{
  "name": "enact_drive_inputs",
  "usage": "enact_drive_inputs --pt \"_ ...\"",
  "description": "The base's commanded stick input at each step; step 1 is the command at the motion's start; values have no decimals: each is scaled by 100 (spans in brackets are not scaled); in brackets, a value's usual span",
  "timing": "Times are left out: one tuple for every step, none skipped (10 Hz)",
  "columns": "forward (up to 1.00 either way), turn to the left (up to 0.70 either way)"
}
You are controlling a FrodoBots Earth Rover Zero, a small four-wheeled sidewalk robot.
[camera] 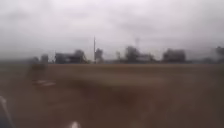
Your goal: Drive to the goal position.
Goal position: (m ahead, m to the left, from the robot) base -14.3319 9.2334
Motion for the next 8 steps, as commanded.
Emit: enact_drive_inputs --pt "0 70" --pt "0 70" --pt "0 70" --pt "0 70" --pt "0 70" --pt "0 70" --pt "0 70" --pt "0 70"
